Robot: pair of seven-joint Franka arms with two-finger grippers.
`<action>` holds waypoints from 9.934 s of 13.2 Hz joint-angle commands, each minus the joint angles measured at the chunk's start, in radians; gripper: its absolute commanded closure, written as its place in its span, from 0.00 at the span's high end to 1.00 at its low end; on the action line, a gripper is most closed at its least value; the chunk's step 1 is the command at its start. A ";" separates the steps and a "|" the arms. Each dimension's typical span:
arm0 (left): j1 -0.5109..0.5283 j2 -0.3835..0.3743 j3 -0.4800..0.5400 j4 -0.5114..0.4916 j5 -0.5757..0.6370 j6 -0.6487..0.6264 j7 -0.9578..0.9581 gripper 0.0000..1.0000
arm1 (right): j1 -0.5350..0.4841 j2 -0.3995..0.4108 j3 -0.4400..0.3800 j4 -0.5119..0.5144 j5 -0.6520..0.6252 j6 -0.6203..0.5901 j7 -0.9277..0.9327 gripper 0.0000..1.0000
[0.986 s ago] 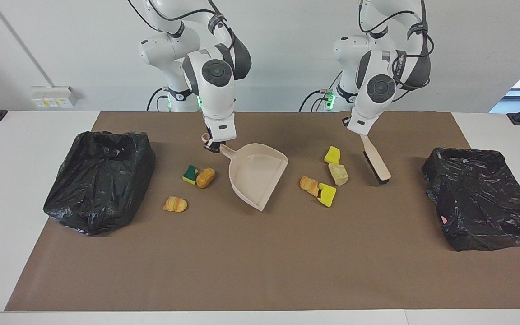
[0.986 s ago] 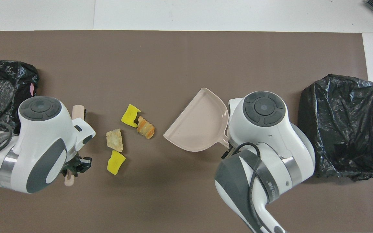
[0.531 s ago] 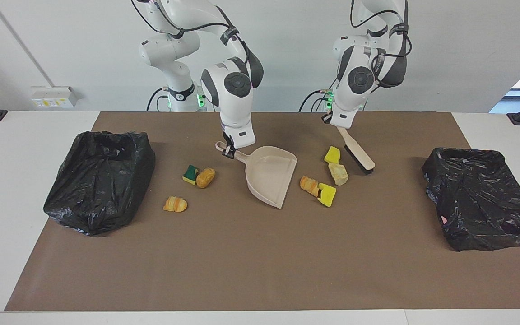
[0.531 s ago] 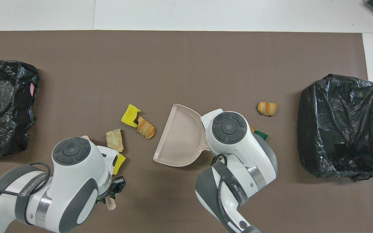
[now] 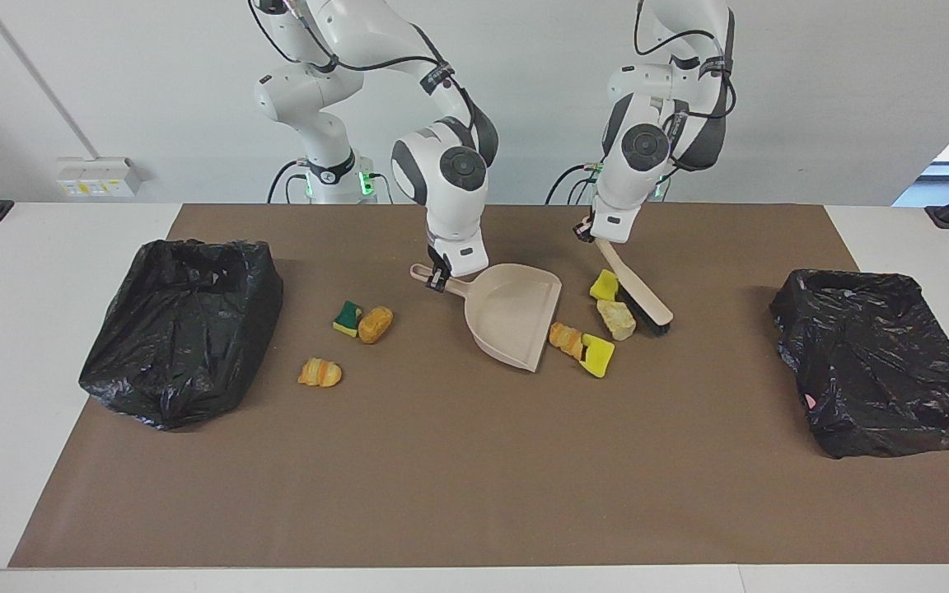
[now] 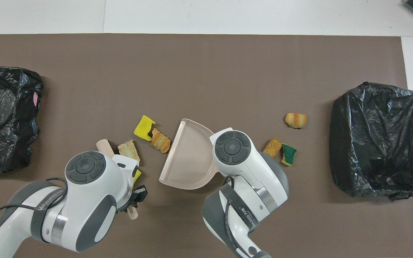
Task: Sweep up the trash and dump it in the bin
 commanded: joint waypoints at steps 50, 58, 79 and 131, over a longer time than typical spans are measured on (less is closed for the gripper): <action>0.093 -0.102 -0.298 0.015 -0.172 -0.166 -0.097 0.00 | -0.005 -0.023 0.004 0.018 -0.078 -0.162 0.066 0.00; 0.093 -0.016 -0.329 0.023 -0.180 0.137 0.283 0.00 | 0.001 -0.027 0.004 0.020 -0.078 -0.177 0.111 0.00; 0.168 -0.091 -0.415 0.178 -0.154 -0.208 0.293 0.00 | -0.001 -0.024 0.004 0.027 -0.078 -0.182 0.111 0.00; 0.236 -0.034 -0.210 0.233 -0.006 -0.064 0.487 1.00 | -0.844 -0.383 0.007 0.125 -0.931 -0.089 -0.946 0.00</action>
